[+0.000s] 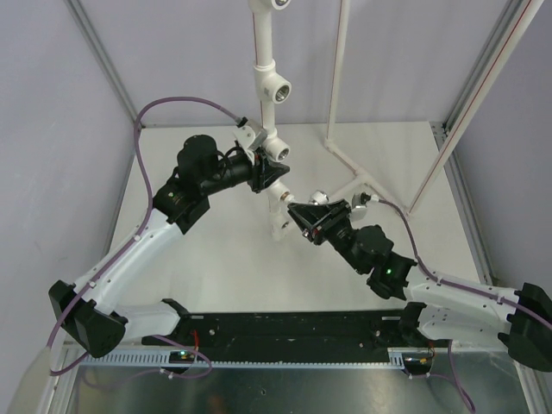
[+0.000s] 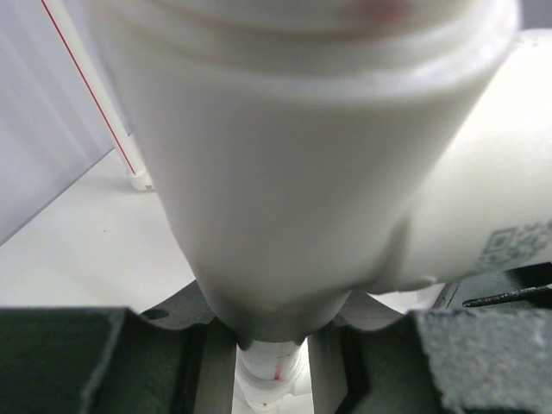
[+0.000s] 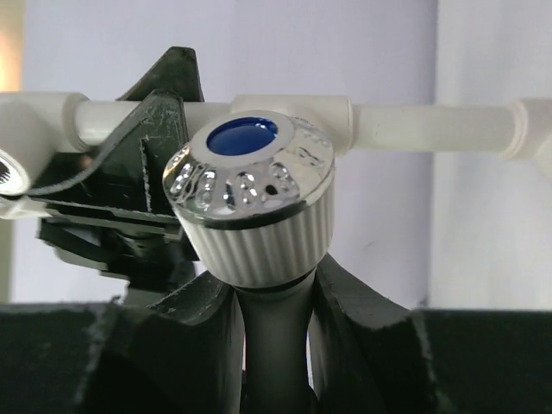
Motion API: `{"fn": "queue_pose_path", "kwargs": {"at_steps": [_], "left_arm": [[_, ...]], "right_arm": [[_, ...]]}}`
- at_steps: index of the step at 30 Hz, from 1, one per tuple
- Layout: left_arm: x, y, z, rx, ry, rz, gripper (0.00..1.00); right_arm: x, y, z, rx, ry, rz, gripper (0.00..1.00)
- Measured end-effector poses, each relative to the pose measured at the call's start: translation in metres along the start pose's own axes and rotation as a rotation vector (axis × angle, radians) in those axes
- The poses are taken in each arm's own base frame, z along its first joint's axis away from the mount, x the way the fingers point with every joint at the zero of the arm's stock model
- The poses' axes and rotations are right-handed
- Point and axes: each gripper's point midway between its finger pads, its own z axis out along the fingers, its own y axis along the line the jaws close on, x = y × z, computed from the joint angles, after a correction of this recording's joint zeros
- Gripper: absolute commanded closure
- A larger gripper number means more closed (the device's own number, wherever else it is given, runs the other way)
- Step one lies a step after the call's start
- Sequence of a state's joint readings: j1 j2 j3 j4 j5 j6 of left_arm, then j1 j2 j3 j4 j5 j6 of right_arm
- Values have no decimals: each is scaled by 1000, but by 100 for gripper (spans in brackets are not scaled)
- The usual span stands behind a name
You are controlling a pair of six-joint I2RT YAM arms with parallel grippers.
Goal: Install the water faucets
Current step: Screw the water faucet onto the adaptor.
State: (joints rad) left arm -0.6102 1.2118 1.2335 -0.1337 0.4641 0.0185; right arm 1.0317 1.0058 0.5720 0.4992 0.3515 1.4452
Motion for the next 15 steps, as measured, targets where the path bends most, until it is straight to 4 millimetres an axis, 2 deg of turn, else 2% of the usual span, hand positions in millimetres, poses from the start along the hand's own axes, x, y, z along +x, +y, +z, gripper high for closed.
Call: {"fn": "queue_pose_path", "kwargs": {"at_steps": [3, 7, 9, 11, 13, 15], "left_arm": [[0, 0, 0, 0, 0, -1, 100], [0, 0, 0, 1, 0, -1, 97], [0, 0, 0, 2, 0, -2, 96], [0, 0, 0, 3, 0, -2, 95], [0, -1, -1, 7, 1, -2, 95], [0, -2, -1, 14, 1, -1, 95]], "right_arm": [[2, 3, 0, -16, 13, 137, 100], [3, 6, -1, -26, 25, 227, 100], [3, 7, -1, -26, 29, 253, 96], [3, 8, -1, -29, 32, 260, 82], [3, 9, -3, -33, 34, 260, 59], [4, 10, -4, -38, 42, 265, 42]]}}
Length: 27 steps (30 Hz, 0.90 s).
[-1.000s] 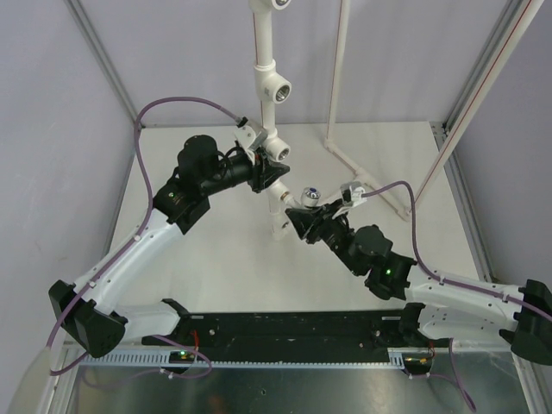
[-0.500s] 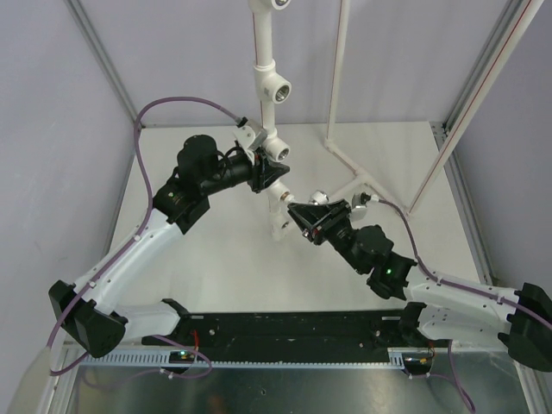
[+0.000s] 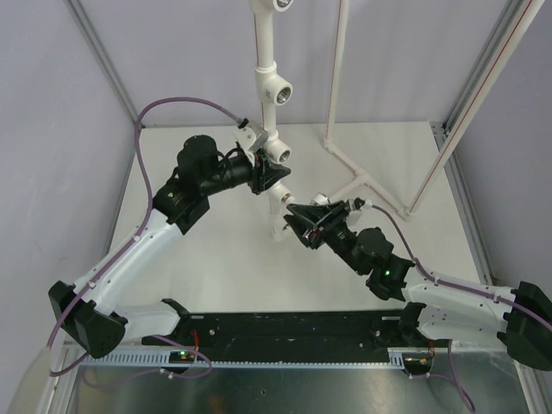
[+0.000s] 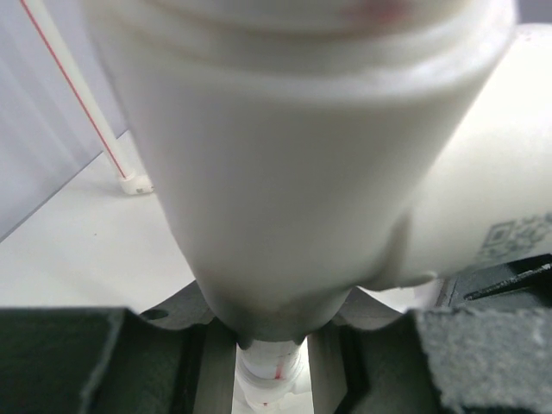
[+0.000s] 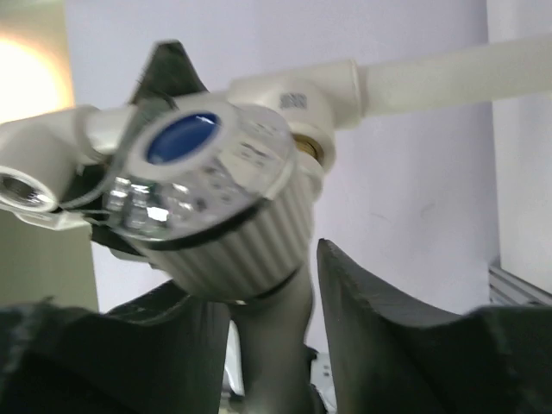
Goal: Install the water faucets
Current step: Screw the water faucet onto the adaptor.
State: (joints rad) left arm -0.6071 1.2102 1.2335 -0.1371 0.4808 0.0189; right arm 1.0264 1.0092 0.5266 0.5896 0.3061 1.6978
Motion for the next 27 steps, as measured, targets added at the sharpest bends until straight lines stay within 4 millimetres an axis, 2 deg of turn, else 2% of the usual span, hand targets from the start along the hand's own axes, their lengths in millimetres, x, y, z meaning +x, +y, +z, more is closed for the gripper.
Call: {"fn": "queue_pose_path", "kwargs": {"at_steps": [3, 8, 13, 21, 27], "left_arm": [[0, -4, 0, 24, 0, 6, 94], [1, -16, 0, 80, 3, 8, 94], [1, -30, -1, 135, 7, 10, 93], [2, -36, -2, 161, 10, 12, 91], [2, -36, -2, 163, 10, 12, 91]], "right_arm": [[10, -4, -4, 17, 58, 13, 29], [14, -19, -13, 68, 90, -34, 21], [8, -21, -28, 82, 86, -126, 20], [-7, 1, -61, 29, 58, -343, 19], [-19, 10, -83, 5, 31, -458, 25]]}}
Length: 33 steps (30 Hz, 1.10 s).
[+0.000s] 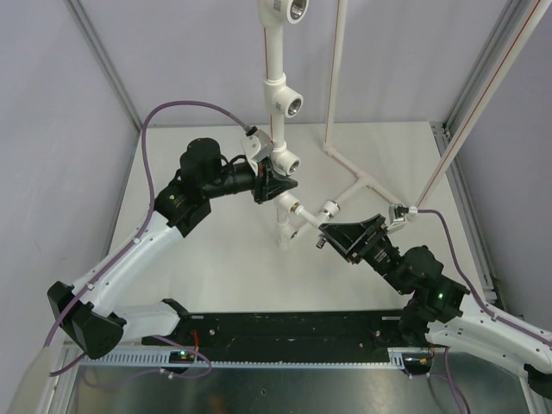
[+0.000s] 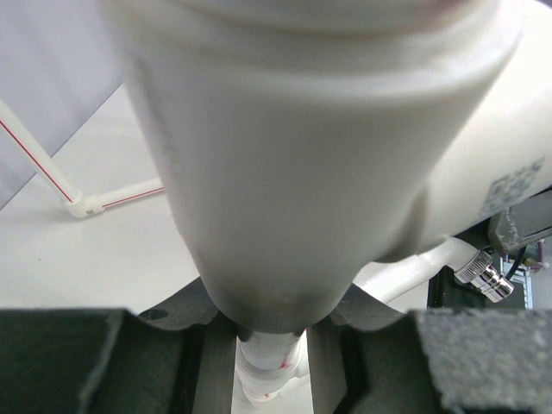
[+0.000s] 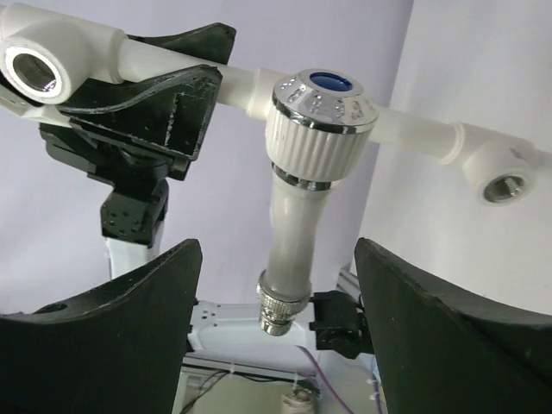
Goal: Install the water faucets
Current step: Screw the water faucet onto the adaptor.
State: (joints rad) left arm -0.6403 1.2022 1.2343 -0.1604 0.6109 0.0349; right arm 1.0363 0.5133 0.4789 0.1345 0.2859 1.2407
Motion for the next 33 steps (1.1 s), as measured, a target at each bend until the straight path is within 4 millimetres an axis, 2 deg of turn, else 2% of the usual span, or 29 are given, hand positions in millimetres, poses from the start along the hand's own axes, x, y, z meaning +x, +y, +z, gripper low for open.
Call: {"fn": "queue_pose_path", "kwargs": {"at_steps": [5, 10, 18, 20, 24, 28, 31, 33], "left_arm": [[0, -1, 0, 3, 0, 0, 91], [0, -1, 0, 4, 0, 0, 90], [0, -1, 0, 4, 1, -1, 90], [0, -1, 0, 4, 0, 0, 90], [0, 0, 0, -1, 1, -1, 90], [0, 3, -1, -12, 0, -1, 90], [0, 5, -1, -21, 0, -1, 90], [0, 7, -1, -26, 0, -2, 90]], "right_arm": [[-4, -13, -3, 45, -17, -72, 32], [-4, -23, 4, 77, -30, -117, 36], [-10, -19, 19, 54, -75, -152, 48], [-13, -18, 23, 52, -88, -163, 53], [-18, -15, 31, 54, -100, -174, 69], [-19, -15, 34, 57, -94, -156, 78], [-18, -16, 36, 61, -85, -150, 93], [-18, -16, 38, 62, -81, -135, 98]]}}
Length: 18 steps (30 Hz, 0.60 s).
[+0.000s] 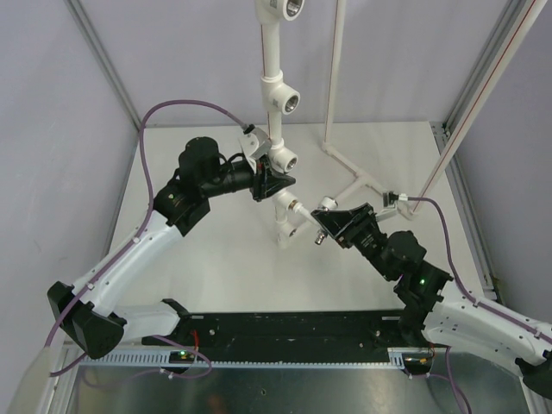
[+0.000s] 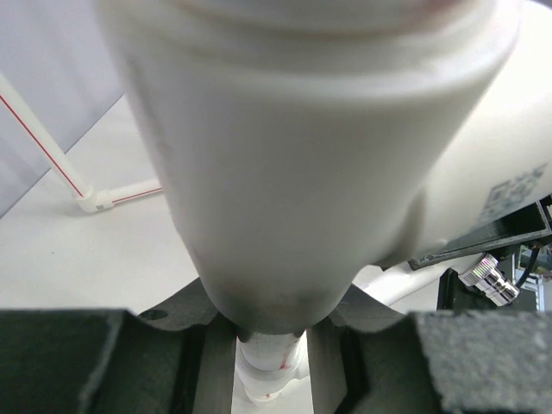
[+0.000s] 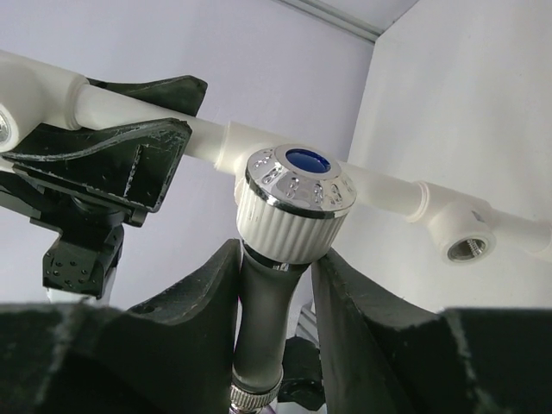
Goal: Install the water faucets
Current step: Screw the water faucet onto the adaptor.
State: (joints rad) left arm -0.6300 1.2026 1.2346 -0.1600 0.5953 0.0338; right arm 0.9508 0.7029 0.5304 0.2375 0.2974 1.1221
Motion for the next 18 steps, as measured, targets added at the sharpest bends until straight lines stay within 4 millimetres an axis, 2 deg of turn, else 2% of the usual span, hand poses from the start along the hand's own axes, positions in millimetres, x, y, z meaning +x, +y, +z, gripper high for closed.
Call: {"fn": "queue_pose_path", "kwargs": {"at_steps": [5, 13, 18], "left_arm": [[0, 2, 0, -7, 0, 0, 90], [0, 1, 0, -3, 0, 0, 91], [0, 0, 0, 1, 0, 1, 91]], "right_arm": [[3, 1, 2, 8, 15, 96, 100], [9, 6, 2, 1, 15, 438, 100], [10, 7, 0, -13, 5, 577, 100]]}}
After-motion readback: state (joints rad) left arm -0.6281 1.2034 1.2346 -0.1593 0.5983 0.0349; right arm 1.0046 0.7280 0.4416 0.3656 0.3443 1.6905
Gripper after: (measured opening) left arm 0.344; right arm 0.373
